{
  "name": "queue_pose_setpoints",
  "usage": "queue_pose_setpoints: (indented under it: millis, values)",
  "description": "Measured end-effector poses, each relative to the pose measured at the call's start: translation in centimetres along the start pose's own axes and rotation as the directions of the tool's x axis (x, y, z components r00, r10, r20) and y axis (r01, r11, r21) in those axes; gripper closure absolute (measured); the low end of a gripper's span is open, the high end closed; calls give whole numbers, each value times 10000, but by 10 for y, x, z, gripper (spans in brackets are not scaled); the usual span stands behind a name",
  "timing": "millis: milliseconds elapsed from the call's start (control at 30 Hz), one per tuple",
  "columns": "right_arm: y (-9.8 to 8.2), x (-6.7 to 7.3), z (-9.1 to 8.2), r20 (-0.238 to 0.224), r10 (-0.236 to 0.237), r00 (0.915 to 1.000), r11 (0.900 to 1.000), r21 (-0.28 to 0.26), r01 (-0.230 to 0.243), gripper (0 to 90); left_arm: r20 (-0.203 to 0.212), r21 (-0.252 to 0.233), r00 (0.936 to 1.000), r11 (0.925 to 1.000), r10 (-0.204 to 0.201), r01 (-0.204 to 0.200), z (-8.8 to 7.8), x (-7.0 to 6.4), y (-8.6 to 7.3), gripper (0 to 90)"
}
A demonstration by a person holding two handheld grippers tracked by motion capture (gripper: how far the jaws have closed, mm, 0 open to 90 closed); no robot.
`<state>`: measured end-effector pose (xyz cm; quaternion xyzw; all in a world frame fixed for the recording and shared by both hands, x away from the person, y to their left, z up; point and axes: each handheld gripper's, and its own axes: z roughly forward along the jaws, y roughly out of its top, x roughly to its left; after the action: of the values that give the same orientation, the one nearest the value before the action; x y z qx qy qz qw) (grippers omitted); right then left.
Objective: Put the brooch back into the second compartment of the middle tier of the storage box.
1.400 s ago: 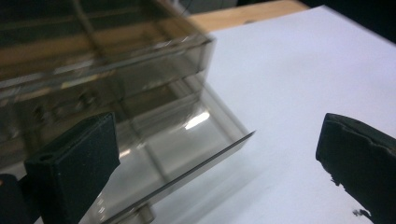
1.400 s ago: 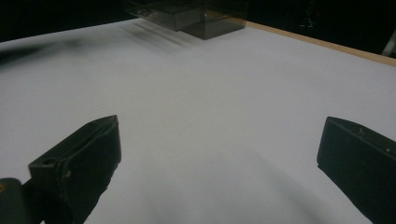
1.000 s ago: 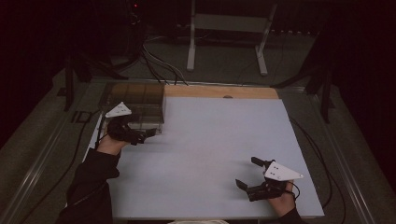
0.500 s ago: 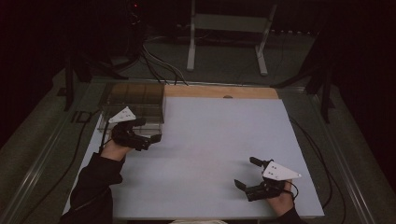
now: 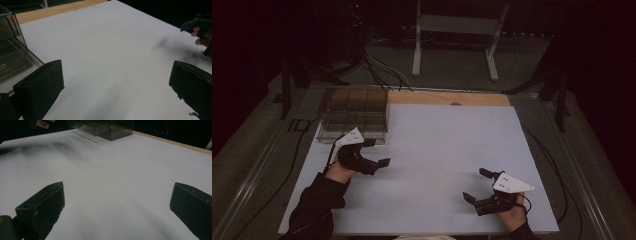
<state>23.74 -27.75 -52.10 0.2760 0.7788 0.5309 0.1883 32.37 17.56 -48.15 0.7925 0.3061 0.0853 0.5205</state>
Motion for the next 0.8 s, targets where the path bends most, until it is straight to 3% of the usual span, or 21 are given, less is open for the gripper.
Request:
queue_pose_setpoints:
  millis: [600,800]
  values:
    - [0,1,0,-33,-22,10000,10000,20,22,0,536,107,9984,9998,174,-180,-9,-18,-32,6]
    - [0,1,-1,-42,-65,10000,10000,28,65,0,260,198,9990,9991,357,-362,-16,-25,-41,6]
